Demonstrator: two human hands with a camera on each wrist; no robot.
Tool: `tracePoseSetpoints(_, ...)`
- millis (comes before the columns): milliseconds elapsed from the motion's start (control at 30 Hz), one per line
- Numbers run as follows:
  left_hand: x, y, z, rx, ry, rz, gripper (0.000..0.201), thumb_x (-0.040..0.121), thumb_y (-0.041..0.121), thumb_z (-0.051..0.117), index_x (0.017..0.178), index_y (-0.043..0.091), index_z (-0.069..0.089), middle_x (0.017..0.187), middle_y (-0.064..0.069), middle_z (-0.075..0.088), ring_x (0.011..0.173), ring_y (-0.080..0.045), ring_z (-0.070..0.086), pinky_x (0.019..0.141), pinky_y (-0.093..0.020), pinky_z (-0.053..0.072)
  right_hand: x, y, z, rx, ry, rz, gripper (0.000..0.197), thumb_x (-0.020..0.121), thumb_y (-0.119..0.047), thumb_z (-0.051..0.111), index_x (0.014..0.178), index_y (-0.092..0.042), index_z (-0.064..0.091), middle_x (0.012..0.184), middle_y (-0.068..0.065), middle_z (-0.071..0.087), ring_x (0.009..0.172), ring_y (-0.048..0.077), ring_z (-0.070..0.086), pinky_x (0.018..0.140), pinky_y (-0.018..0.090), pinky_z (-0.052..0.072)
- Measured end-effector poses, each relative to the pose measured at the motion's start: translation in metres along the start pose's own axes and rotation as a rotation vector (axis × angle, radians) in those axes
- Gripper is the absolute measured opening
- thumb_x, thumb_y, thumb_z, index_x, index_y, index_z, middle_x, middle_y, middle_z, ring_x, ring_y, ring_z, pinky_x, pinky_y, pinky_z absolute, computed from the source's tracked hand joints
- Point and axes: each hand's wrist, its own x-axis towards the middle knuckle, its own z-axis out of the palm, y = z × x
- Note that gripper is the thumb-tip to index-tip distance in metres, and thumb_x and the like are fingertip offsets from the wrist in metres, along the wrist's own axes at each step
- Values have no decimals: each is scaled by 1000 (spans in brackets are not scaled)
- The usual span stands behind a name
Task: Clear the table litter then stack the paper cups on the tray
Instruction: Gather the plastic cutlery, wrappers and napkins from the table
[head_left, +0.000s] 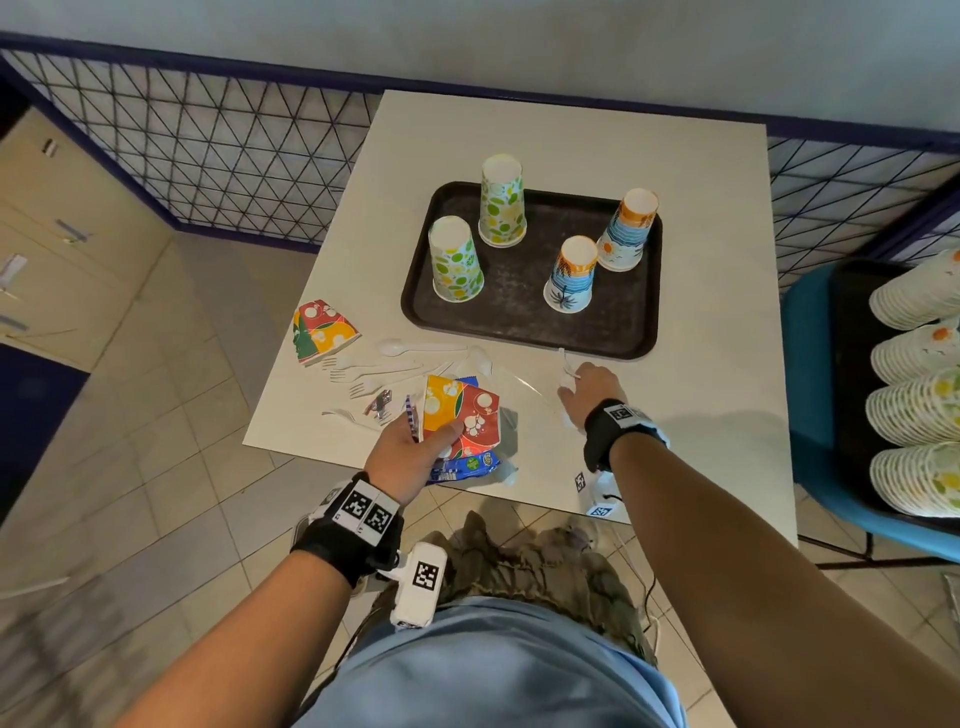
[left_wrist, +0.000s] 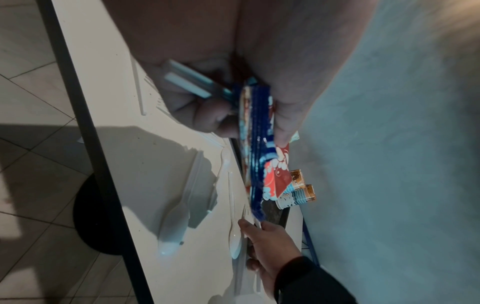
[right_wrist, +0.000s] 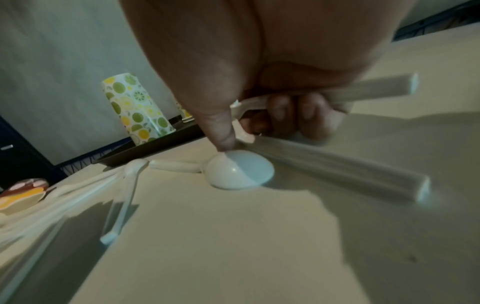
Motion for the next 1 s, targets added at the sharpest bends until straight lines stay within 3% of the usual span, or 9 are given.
tracePoseSetpoints(133,1,3,3,-9,7,6,10,98,29,71,107,33,72,112,0,82,101,-20,80,100,-49,60,-2,4,-6,-7,98,-83,40,102,-29,55,133,-4,51,135,18,54,124,36,54,106,42,43)
tracePoseSetpoints(233,2,2,3,-18,10,15,10,99,26,70,107,31,73,109,2,83,98,-18,80,98,-46,61,-12,2,-16,2,139,-241,30,103,-23,51,131,-11,48,126,15,62,118,37,58,100,46,48)
tracePoseSetpoints(300,2,1,4,-28,13,9,11,99,27,70,109,30,73,109,1,83,99,-20,80,98,-47,61,-19,-2,-23,24,29,-332,32,106,-22,45,137,-18,44,124,16,65,112,37,62,95,43,50)
tracePoseSetpoints(400,2,1,6,-29,14,5,12,99,28,70,111,30,73,110,1,83,99,-20,80,98,-47,61,-23,-11,-28,-112,-124,-414,29,105,-25,46,133,-31,46,119,17,68,99,36,65,88,39,52)
tracePoseSetpoints(500,3,3,7,-33,7,9,14,99,28,70,112,30,72,112,0,82,101,-20,80,97,-45,61,-22,-14,-26,-306,-209,-463,43,100,-13,46,135,-37,52,128,13,66,109,37,64,95,42,53)
tracePoseSetpoints(633,0,6,8,-40,2,24,13,100,26,69,111,32,71,106,8,83,100,-18,80,92,-38,62,-20,-12,-30,-492,-171,-493,50,95,-8,48,136,-36,53,126,11,66,110,35,64,93,41,53)
tracePoseSetpoints(833,-1,3,6,-35,18,19,18,98,31,71,115,30,72,113,-1,82,101,-20,80,99,-49,60,-18,7,-43,-503,-213,-439,50,95,-8,48,135,-37,54,129,11,64,113,35,63,96,41,52)
tracePoseSetpoints(933,-1,2,6,-33,10,23,16,98,31,71,115,32,72,114,-1,82,102,-20,80,100,-49,60,-19,19,-50,-490,-221,-404,59,93,-5,50,141,-40,48,134,9,61,117,35,61,101,43,51)
tracePoseSetpoints(1000,-1,1,7,-31,10,24,13,99,30,71,111,34,71,113,1,82,101,-19,80,99,-47,61,-18,24,-53,-548,-199,-403,65,90,-6,57,143,-40,43,128,9,60,114,35,62,97,43,51)
